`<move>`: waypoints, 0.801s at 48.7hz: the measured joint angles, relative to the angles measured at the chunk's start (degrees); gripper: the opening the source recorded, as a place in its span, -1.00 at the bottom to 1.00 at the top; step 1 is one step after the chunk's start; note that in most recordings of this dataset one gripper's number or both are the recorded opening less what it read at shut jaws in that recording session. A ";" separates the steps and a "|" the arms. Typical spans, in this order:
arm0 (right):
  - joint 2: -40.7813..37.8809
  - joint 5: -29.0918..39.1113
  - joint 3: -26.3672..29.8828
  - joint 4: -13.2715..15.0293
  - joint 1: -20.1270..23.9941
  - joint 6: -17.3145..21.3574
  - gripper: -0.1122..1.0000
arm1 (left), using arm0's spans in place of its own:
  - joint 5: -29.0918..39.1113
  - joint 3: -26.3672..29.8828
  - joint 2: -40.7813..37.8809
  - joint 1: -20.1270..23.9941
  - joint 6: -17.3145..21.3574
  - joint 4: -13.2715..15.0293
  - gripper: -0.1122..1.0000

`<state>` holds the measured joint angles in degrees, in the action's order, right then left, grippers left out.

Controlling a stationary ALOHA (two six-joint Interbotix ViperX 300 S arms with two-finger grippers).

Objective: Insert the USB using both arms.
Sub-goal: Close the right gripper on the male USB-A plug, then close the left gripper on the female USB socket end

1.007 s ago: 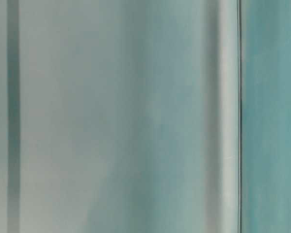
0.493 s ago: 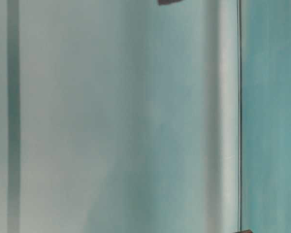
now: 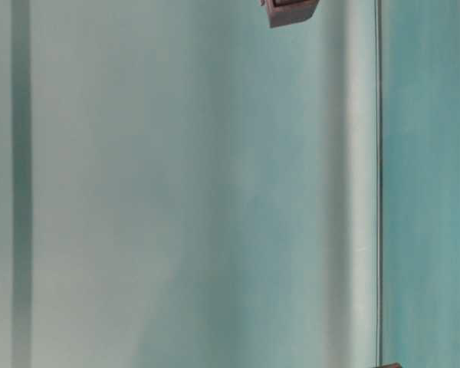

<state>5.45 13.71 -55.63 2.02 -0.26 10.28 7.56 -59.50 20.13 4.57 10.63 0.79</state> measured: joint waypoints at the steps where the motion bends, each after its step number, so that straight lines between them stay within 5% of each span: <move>1: 0.00 0.18 -0.09 0.00 0.09 0.09 -0.06 | 0.00 0.09 0.00 0.00 0.00 0.00 0.57; 30: -0.44 0.79 -1.23 0.00 2.64 2.72 -0.09 | 0.00 0.62 -2.81 0.00 0.09 0.00 0.57; 39: -0.53 2.64 -0.70 0.00 2.72 3.52 -0.36 | 0.00 1.49 -5.19 0.00 0.53 0.00 0.57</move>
<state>4.92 16.35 -56.34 2.02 2.46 13.80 7.56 -58.01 14.94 4.57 11.16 0.79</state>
